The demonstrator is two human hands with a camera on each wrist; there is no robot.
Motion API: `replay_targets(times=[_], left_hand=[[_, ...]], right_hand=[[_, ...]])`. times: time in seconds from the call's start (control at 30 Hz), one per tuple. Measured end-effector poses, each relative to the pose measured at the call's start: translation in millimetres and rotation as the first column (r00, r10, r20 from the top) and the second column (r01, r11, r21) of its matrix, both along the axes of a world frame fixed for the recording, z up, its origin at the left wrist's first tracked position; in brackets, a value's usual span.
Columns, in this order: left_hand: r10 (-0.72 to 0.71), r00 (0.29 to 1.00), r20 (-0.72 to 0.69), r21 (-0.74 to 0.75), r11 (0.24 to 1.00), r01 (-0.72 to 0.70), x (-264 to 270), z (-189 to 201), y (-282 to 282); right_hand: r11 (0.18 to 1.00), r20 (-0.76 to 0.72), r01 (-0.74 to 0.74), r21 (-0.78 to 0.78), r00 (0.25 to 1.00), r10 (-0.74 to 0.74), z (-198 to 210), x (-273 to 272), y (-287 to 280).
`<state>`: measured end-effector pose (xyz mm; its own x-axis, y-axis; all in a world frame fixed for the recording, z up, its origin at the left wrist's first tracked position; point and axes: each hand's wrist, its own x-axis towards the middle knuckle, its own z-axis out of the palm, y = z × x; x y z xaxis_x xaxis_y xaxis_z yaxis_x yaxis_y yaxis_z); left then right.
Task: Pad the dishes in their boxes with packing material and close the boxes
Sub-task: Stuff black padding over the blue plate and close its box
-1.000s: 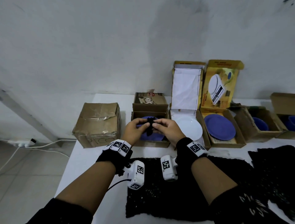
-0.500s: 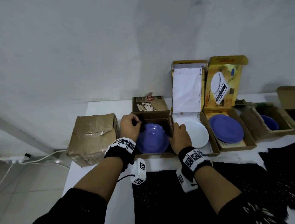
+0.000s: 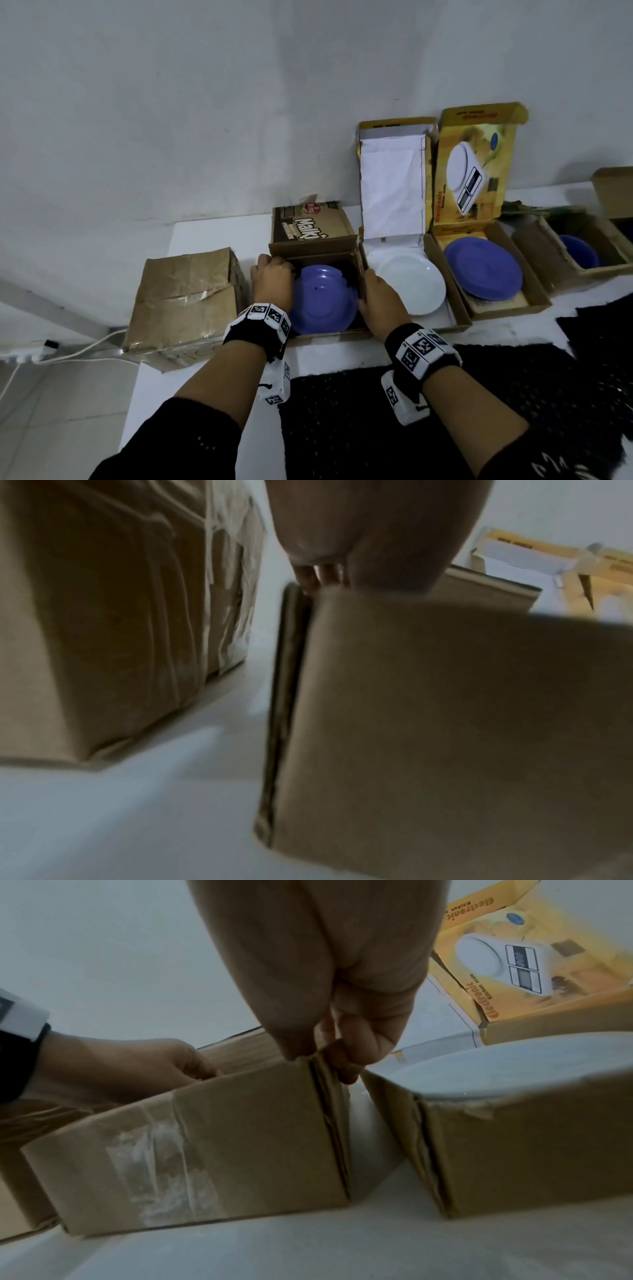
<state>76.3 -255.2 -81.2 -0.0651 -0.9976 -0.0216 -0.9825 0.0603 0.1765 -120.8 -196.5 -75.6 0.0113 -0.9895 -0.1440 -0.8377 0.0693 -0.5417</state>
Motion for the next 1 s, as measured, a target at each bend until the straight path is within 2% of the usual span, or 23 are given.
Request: replay_targets(times=[0.17,0.3,0.43,0.53,0.63,0.73,0.87,1.0], left_hand=[[-0.038,0.989,0.142,0.036,0.999,0.033,-7.3,-2.2,13.2],[-0.06,0.983,0.175,0.105,0.994,0.042,-13.7,0.5,17.2],[-0.013,0.985,0.172,0.065,0.998,0.002,-23.5,17.3,22.2],[-0.067,0.993,0.096,0.02,0.998,0.066,-42.3,35.5,37.4],[-0.154,0.98,-0.129,0.039,0.986,0.16,-68.0,52.3,61.0],[-0.202,0.921,-0.333,0.094,0.965,0.246,-100.1,61.5,96.1],[-0.237,0.92,-0.31,0.18,0.936,0.302,-139.1,52.4,145.0],[-0.241,0.95,-0.199,0.288,0.912,0.292,-161.6,31.0,176.5]], right_hand=[[1.0,-0.009,-0.009,0.014,1.0,0.009,-0.2,0.1,-1.1],[0.999,-0.009,-0.026,0.045,1.0,0.026,2.5,-0.4,-1.6],[0.995,0.05,-0.076,0.067,0.996,0.073,16.7,-12.0,0.0],[0.992,0.081,-0.108,0.069,0.991,0.103,34.2,-33.7,7.3],[0.988,0.131,-0.119,0.1,0.986,0.105,52.5,-64.9,21.7],[0.98,0.081,-0.134,0.149,0.989,0.123,62.9,-101.6,47.2],[0.964,-0.031,-0.156,0.215,0.986,0.166,56.8,-145.1,94.5],[0.951,-0.088,-0.115,0.287,0.985,0.146,35.2,-166.7,136.5]])
